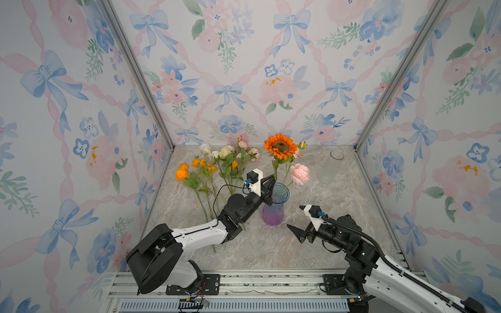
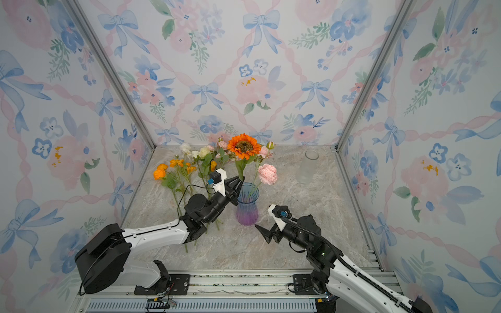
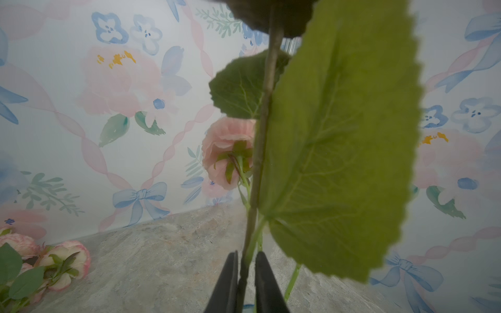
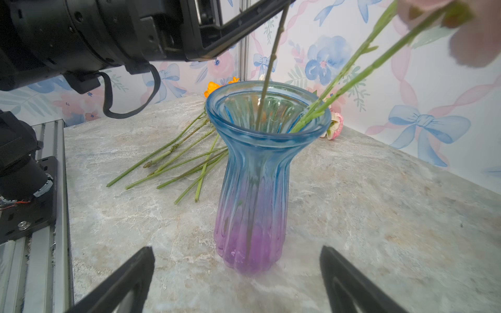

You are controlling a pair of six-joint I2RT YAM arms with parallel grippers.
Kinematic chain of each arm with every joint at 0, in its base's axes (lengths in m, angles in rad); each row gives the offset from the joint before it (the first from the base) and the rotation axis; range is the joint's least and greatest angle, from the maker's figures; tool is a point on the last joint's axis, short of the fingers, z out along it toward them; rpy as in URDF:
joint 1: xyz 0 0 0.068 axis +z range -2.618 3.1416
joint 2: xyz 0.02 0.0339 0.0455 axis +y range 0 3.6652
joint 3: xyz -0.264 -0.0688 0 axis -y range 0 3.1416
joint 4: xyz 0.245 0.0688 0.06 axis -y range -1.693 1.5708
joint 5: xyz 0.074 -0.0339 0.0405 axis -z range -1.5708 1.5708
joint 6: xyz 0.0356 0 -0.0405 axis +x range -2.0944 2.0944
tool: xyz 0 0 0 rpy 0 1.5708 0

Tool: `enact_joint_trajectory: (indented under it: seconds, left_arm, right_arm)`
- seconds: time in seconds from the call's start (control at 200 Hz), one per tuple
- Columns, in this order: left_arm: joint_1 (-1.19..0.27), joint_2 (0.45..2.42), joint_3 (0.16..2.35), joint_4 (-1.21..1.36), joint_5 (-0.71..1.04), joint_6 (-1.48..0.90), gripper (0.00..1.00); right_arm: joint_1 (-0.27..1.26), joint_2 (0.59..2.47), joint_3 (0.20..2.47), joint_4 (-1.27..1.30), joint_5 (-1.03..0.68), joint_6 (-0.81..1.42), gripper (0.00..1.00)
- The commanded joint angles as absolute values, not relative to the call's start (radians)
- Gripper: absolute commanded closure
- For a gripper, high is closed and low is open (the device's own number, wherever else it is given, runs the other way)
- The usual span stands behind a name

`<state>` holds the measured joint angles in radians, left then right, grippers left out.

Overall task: Arrange the flowers into the vase
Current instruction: 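Move the gerbera over the vase and lower its stem inside, then open the left gripper and withdraw it from the vase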

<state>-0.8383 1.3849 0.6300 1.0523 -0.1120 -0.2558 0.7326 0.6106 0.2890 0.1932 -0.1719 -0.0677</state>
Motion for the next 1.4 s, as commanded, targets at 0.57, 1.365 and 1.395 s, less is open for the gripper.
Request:
enact_joint_trajectory:
  seconds: [0.57,1.365,1.395]
  left_arm:
    - [-0.846,1.168,0.706,0.674,-0.273,-0.151,0.66]
    - [-0.358,1.911,1.298,-0.344,-0.107,-0.168,0.71]
    - [-0.356,1.915,1.298,-0.343,-0.122,-0.161,0.71]
  right_arm:
    - [0.725,0.609,0.288,0.187,-0.181,-0.059,0.03]
    - [0.804,0.704,0.327,0.205,-0.305,-0.092,0.03]
    - [0.805,0.701,0.324,0.204,-0.295,-0.093,0.03]
